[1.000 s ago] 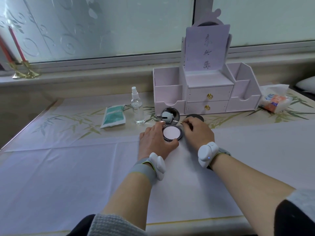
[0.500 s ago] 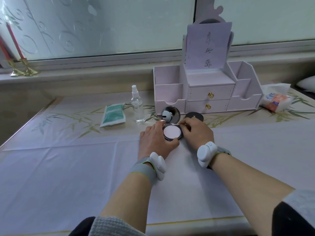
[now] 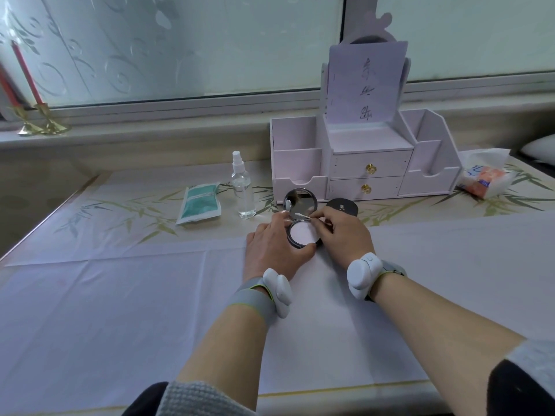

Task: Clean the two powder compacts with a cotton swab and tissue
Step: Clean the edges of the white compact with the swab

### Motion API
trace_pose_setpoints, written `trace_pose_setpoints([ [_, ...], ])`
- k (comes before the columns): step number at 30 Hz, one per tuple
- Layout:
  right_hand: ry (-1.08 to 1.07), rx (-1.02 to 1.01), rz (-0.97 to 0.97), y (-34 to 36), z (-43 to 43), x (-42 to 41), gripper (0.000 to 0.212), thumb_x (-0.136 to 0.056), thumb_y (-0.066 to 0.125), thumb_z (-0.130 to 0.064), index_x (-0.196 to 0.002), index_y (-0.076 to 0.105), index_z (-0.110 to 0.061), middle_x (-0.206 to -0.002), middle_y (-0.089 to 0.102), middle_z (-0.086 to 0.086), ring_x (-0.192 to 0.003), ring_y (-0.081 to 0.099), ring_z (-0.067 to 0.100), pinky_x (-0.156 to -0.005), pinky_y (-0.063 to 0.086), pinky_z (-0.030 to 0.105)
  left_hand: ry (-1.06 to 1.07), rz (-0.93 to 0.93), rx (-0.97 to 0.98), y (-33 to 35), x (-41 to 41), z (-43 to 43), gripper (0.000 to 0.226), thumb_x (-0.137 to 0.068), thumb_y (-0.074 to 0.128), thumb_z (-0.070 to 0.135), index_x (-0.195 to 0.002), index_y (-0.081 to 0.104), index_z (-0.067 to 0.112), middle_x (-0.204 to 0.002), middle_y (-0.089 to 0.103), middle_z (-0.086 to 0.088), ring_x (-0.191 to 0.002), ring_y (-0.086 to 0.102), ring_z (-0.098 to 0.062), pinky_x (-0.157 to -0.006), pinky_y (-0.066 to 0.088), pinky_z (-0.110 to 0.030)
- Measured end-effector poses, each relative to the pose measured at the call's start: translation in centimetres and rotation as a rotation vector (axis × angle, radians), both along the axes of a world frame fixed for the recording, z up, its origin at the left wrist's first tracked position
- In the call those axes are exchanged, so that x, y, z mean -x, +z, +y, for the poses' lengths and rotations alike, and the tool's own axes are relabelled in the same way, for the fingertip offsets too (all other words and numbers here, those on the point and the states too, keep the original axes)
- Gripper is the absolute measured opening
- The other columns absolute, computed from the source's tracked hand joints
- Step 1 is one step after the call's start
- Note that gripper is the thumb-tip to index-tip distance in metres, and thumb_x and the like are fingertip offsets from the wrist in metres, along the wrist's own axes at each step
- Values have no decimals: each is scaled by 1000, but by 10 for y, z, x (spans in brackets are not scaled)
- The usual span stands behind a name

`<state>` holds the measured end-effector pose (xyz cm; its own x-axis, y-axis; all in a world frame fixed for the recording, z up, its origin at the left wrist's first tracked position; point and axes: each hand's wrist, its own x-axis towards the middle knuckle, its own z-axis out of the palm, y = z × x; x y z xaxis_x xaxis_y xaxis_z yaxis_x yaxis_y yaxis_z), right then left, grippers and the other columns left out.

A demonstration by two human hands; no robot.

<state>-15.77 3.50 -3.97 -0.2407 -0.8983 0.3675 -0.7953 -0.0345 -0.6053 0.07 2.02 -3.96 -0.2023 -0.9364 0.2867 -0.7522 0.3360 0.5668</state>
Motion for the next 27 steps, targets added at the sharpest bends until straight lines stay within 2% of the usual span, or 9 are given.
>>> trace_pose_setpoints([
  [3,0,-27,3,1,0,0,8,-92,58,-36,-94,63,-30,-77,61,-12,-81,60,17,-65,45,30,-1,4,-4,-1,0,-1,75,-72,70,58,-136,42,30,-127,64,17,-124,49,-17,-101,32,-33],
  [8,72,-46,41,2,3,-3,9,-90,61,-35,-96,66,-31,-91,69,-9,-87,62,16,-70,46,29,1,15,3,-1,0,0,76,-74,70,60,-137,42,29,-127,63,17,-125,49,-16,-102,32,-33],
  [12,41,-43,18,3,3,-1,8,-91,60,-34,-95,65,-30,-78,62,-10,-83,61,19,-68,45,30,-5,17,3,0,0,0,76,-73,71,59,-136,43,29,-126,64,17,-124,50,-17,-101,32,-33],
  [18,108,-60,44,2,5,-1,11,-89,62,-39,-98,67,-33,-91,69,-9,-84,61,14,-70,48,29,-4,22,-1,1,0,0,78,-74,70,58,-140,39,28,-125,64,18,-123,51,-18,-102,35,-37],
  [27,38,-65,34,2,1,1,11,-90,60,-40,-96,66,-33,-78,63,-11,-81,61,17,-69,48,30,-15,20,-25,1,-1,0,81,-73,73,59,-140,39,28,-127,64,19,-125,50,-18,-103,32,-35],
])
